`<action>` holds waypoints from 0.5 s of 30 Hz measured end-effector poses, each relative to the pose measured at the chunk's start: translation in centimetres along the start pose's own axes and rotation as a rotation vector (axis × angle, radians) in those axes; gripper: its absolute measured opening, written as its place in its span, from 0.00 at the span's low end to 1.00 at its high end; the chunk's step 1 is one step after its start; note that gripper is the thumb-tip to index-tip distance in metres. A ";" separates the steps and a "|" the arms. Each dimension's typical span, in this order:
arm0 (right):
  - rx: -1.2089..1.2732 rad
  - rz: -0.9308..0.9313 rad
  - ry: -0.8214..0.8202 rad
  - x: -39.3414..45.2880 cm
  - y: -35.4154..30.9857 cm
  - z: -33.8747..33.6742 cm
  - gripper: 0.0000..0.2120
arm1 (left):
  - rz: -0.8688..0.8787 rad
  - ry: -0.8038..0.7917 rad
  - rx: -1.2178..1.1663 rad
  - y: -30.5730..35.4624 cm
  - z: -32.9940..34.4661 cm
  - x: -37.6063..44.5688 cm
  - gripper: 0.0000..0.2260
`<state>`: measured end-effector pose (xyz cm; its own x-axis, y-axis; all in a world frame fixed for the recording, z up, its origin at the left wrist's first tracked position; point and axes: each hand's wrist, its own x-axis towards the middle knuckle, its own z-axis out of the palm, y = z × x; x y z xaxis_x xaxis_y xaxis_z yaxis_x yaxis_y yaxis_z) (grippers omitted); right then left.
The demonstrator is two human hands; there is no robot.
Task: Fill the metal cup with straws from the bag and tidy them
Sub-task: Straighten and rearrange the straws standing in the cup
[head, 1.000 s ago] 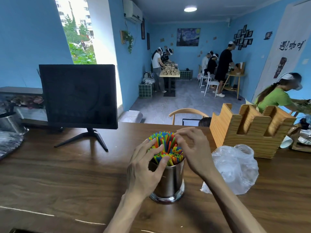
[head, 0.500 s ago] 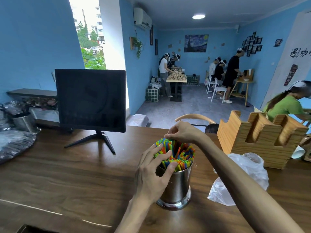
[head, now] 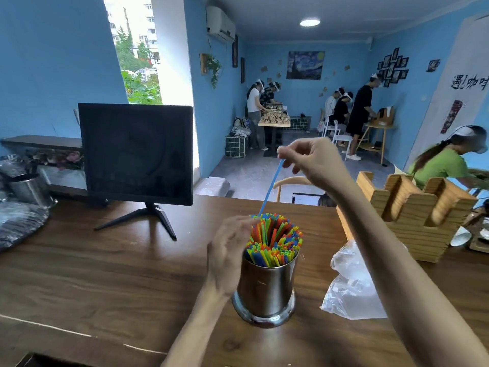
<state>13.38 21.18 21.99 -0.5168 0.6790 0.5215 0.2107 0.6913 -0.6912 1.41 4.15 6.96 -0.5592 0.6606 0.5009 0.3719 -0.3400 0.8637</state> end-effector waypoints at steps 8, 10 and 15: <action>0.266 -0.050 0.079 -4.7 -2.2 -0.8 0.07 | -0.233 0.084 0.028 3.5 1.3 5.2 0.21; 0.293 -0.024 -0.043 -5.6 -1.3 -0.5 0.05 | -0.276 0.151 -0.169 4.2 1.5 6.0 0.16; 0.201 0.078 -0.259 -6.1 2.7 1.4 0.04 | -0.209 0.215 -0.500 5.0 1.0 7.4 0.08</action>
<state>16.00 18.58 16.21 -0.7048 0.6248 0.3361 0.1036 0.5593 -0.8225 -0.15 7.97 14.89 -0.7406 0.6146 0.2718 -0.1282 -0.5262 0.8406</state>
